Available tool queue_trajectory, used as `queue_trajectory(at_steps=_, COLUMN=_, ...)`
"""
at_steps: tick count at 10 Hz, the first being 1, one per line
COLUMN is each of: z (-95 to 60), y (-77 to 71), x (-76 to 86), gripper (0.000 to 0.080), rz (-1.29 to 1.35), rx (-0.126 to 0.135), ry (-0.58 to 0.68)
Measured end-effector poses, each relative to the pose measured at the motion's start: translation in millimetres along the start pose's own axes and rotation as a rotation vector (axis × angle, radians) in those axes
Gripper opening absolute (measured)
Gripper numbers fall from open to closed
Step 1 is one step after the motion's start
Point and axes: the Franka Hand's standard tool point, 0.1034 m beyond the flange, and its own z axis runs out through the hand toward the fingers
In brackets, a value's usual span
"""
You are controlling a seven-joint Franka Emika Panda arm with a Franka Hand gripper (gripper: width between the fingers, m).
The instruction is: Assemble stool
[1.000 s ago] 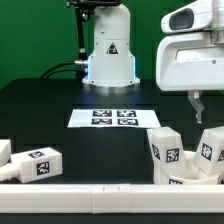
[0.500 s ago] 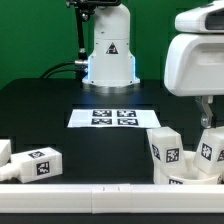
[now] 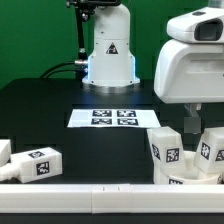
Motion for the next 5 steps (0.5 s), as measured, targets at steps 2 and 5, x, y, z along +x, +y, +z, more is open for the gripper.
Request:
queue_trajectory(at_steps=2, z=1.0, y=4.2, x=0.2, gripper=0.0649, rz=0.021, rx=0.000, ry=0.000)
queue_trajectory(at_steps=5, z=13.8, y=6.2, x=-1.8, gripper=0.0649, rz=0.079, rx=-0.007, ry=-0.015)
